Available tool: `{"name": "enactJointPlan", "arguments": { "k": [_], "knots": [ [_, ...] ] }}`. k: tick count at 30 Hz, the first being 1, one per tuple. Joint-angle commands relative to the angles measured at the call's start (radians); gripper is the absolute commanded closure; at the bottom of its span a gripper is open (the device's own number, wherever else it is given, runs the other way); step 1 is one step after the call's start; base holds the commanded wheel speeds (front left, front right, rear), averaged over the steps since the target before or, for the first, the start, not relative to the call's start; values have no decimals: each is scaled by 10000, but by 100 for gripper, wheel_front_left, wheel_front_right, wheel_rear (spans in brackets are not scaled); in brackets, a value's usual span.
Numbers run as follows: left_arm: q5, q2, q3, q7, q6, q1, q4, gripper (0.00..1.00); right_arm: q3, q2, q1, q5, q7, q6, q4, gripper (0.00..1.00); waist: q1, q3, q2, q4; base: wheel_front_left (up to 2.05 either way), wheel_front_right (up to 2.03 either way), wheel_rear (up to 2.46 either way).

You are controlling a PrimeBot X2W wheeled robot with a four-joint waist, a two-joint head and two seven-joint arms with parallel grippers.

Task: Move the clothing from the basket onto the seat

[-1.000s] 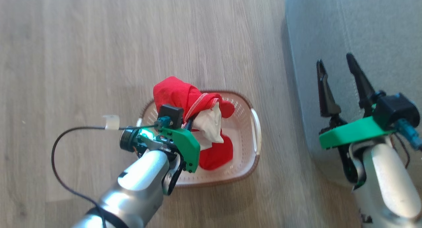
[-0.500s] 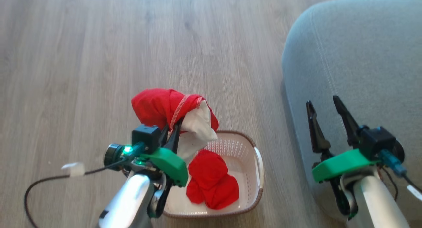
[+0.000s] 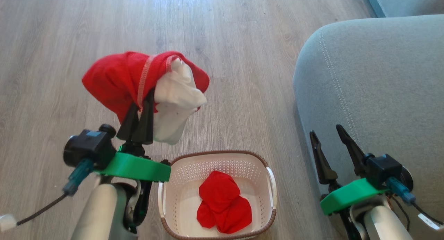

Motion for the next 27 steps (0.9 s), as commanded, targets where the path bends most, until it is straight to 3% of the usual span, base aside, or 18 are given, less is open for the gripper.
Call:
{"name": "enactJointPlan", "arguments": {
  "k": [1,13,27],
  "knots": [
    [-56,5,492,-123,-48,-226,-918,100,231,-130,-86,75,-63,-2,-373,0,1,-54,-1,-11,0,0,0],
    [-407,1,532,-124,50,-500,-2781,100,410,-227,110,48,-63,-2,-593,0,1,-134,-1,-84,0,0,0],
    [-288,0,-1614,-124,-901,-551,-1713,100,615,-271,57,-41,-63,-2,-797,0,1,-21,-1,-78,0,0,0]
  ]
}}
